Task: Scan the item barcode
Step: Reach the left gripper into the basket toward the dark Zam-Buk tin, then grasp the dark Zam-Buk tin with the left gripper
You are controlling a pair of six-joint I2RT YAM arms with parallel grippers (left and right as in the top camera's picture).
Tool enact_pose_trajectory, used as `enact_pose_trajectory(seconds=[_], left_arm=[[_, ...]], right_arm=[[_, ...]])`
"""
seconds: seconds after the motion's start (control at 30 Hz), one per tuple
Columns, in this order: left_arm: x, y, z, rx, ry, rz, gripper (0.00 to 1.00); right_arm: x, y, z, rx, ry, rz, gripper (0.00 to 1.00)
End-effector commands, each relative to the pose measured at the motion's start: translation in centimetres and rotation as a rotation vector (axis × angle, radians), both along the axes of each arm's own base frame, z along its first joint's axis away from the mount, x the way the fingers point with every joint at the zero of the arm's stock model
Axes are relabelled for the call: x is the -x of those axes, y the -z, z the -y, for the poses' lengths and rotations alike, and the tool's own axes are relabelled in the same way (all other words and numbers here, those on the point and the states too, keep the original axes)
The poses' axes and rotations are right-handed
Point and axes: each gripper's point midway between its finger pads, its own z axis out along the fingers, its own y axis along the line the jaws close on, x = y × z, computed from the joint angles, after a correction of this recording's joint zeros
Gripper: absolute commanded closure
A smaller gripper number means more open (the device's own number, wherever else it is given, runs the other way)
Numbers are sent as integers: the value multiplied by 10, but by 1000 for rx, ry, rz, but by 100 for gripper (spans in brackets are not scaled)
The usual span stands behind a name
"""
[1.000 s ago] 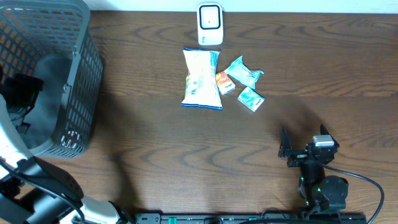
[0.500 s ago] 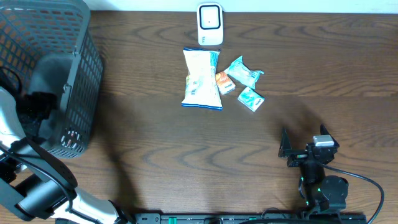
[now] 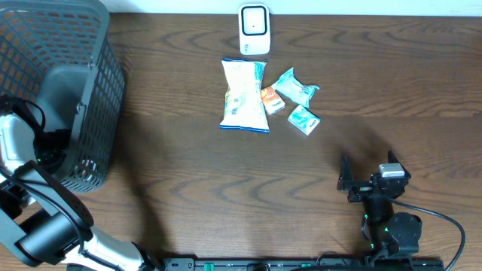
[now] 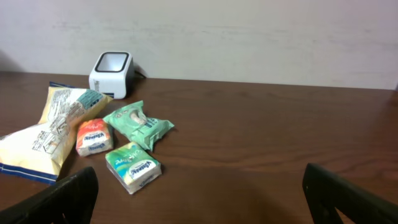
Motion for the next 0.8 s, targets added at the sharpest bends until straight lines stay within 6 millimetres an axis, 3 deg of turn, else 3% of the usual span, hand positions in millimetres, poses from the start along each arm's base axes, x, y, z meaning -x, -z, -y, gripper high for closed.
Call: enact_pose_trajectory(seconds=[0.0, 0.27, 0.57, 0.67, 0.77], left_arm=[[-1, 10, 11, 65, 93, 26, 2], [-2, 16, 15, 97, 137, 28, 2], [6, 43, 23, 160, 135, -35, 1], [7, 46, 26, 182, 133, -44, 9], [6, 45, 32, 215, 129, -33, 10]], right_arm=[[0, 1, 1, 0, 5, -2, 1], [0, 1, 1, 0, 5, -2, 1], [0, 1, 1, 0, 5, -2, 1], [0, 1, 1, 0, 5, -2, 1], [0, 1, 1, 0, 5, -2, 1]])
